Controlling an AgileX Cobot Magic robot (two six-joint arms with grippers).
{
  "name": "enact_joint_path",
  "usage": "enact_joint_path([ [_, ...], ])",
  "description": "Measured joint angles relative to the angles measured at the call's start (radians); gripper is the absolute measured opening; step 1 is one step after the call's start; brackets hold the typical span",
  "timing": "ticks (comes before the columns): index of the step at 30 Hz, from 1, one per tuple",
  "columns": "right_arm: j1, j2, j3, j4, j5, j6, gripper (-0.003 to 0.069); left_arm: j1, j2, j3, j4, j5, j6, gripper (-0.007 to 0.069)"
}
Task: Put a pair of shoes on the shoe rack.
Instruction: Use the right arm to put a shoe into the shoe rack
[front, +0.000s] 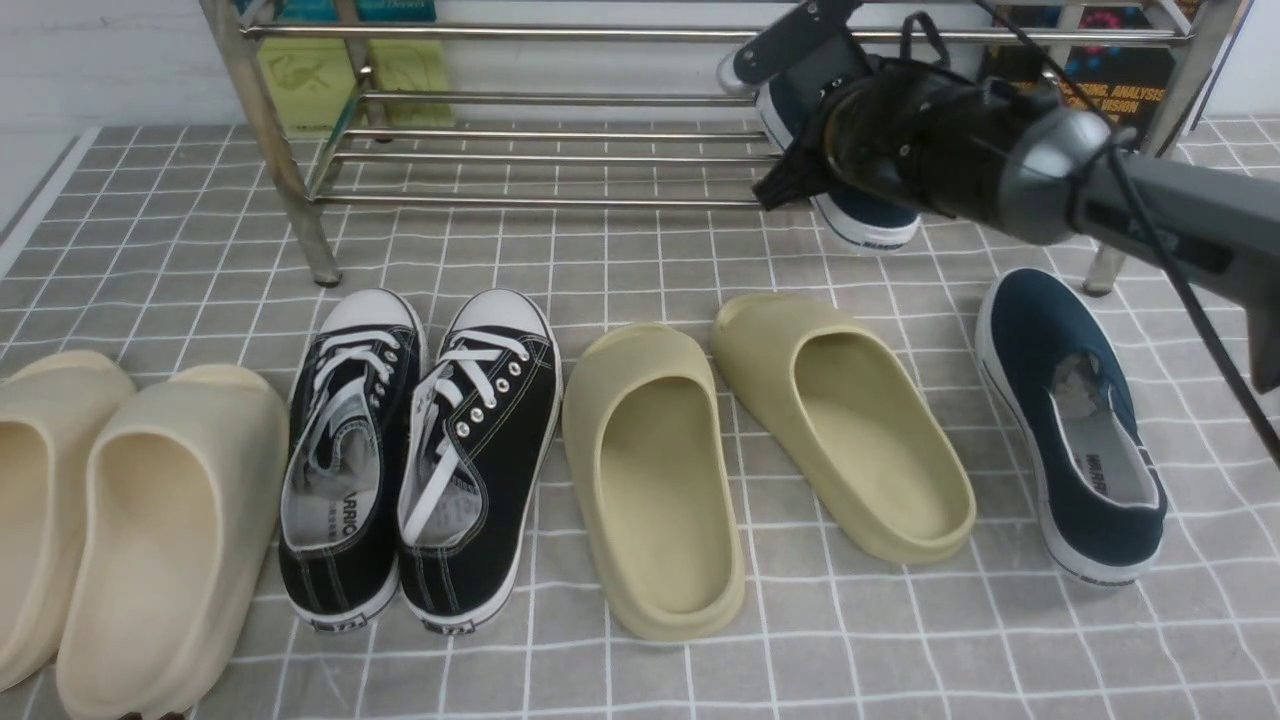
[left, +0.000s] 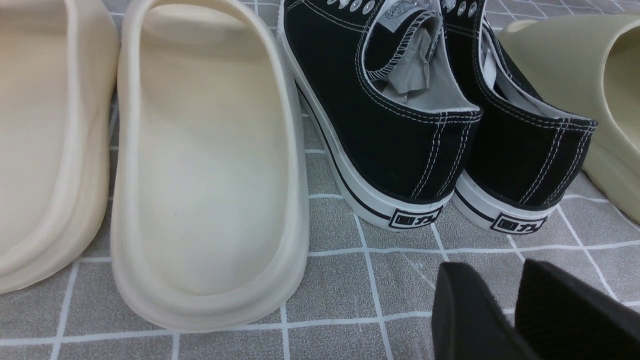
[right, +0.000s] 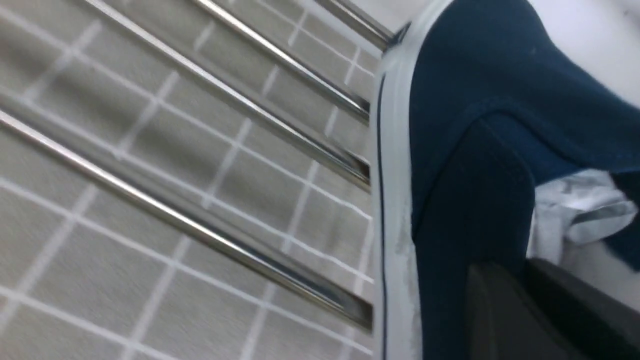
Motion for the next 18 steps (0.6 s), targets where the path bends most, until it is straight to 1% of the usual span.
enact_joint_path([
  [2,-0.003,0.000,0.000,-0.001,-0.014,0.023,0.0110,0.000,0.000,0.000,0.000,0.000,0.000,0.0181],
  [6,-0.009,0.000,-0.003,-0.010,-0.041,0.091,0.0268,0.000,0.000,0.000,0.000,0.000,0.000,0.0185],
  [8,-0.012,0.000,-0.005,-0.007,-0.032,0.112,0.0367,0.000,0.000,0.000,0.000,0.000,0.000,0.0186],
  [10,-0.012,-0.005,-0.005,0.008,0.006,0.123,0.0461,0.000,0.000,0.000,0.000,0.000,0.000,0.0188],
  [11,-0.011,-0.010,-0.005,0.021,0.033,0.123,0.0496,0.000,0.000,0.000,0.000,0.000,0.000,0.0189],
  [12,-0.006,-0.024,-0.005,0.047,0.073,0.121,0.0548,0.000,0.000,0.000,0.000,0.000,0.000,0.0190],
  [15,0.009,-0.074,-0.005,0.113,0.192,0.057,0.0613,0.000,0.000,0.000,0.000,0.000,0.000,0.0195],
  [18,0.024,-0.143,-0.006,0.217,0.315,-0.065,0.0615,0.000,0.000,0.000,0.000,0.000,0.000,0.0200],
])
